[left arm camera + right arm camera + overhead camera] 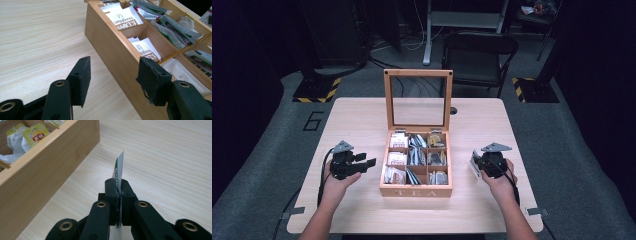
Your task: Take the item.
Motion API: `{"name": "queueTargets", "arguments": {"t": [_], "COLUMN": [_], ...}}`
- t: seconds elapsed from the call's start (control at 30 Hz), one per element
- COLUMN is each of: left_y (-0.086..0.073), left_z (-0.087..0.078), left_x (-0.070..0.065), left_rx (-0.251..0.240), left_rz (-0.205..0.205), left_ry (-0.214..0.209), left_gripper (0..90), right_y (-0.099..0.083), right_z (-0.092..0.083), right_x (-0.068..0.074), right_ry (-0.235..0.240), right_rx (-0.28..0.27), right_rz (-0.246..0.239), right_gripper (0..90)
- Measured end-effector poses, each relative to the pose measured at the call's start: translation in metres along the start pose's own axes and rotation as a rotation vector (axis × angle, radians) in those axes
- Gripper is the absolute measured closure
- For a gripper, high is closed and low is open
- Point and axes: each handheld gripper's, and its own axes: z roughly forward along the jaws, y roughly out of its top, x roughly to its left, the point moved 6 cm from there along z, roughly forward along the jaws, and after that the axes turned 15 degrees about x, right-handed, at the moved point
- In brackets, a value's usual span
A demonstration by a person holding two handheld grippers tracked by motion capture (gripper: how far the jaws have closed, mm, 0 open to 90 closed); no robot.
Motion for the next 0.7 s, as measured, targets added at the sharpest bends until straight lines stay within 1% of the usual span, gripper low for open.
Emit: {"name": "queueTargets", "arguments": {"t": [0.03,0.07,0.1,0.13,0.17,0.23,0.27,0.37,0.47,0.5,0.53,0.63,0.67,0.7], "left_y": [0.000,0.000,0.000,0.000,0.000,0.000,0.000,0.000,0.000,0.000,0.000,0.000,0.000,0.000], "left_z": [0.000,0.000,0.000,0.000,0.000,0.000,0.000,0.000,0.000,0.000,0.000,0.000,0.001,0.001], "left_x": [0.000,0.000,0.000,0.000,0.000,0.000,0.000,0.000,0.000,0.000,0.000,0.000,0.000,0.000], "left_rx": [0.000,0.000,0.001,0.001,0.001,0.001,0.000,0.000,0.000,0.000,0.001,0.004,-0.004,-0.003], "left_rz": [0.000,0.000,0.000,0.000,-0.001,-0.001,-0.001,-0.001,-0.002,-0.001,-0.001,-0.001,-0.003,-0.001], "left_ry": [0.000,-0.001,-0.001,-0.001,-0.001,-0.002,-0.001,-0.002,-0.002,-0.001,-0.001,-0.002,0.002,0.003], "left_gripper": [43.9,43.9,43.7,43.7,43.7,43.6,43.6,43.6,43.5,43.5,43.5,43.5,43.5,43.5], "right_y": [-0.002,-0.002,-0.003,-0.003,-0.003,-0.004,-0.005,-0.006,-0.007,-0.007,-0.008,-0.008,-0.008,-0.008], "right_z": [0.000,0.001,0.001,0.002,0.002,0.003,0.002,0.003,0.003,0.003,0.002,0.002,0.001,0.001], "right_x": [-0.001,-0.001,-0.003,-0.002,-0.004,-0.005,-0.006,-0.009,-0.011,-0.011,-0.012,-0.014,-0.014,-0.016], "right_ry": [-0.005,-0.006,-0.012,-0.004,-0.017,-0.017,-0.015,-0.022,-0.031,-0.026,-0.031,-0.041,-0.036,-0.047], "right_rx": [0.012,0.007,0.013,0.013,0.011,0.011,0.015,0.012,0.012,0.014,0.015,0.008,0.009,0.009], "right_rz": [-0.008,0.003,-0.005,0.005,0.007,0.015,0.009,0.025,0.044,0.041,0.033,0.049,0.051,0.051], "right_gripper": [86.9,86.7,86.5,86.0,85.5,84.8,84.4,83.2,80.8,79.4,78.1,75.9,74.4,73.7]}}
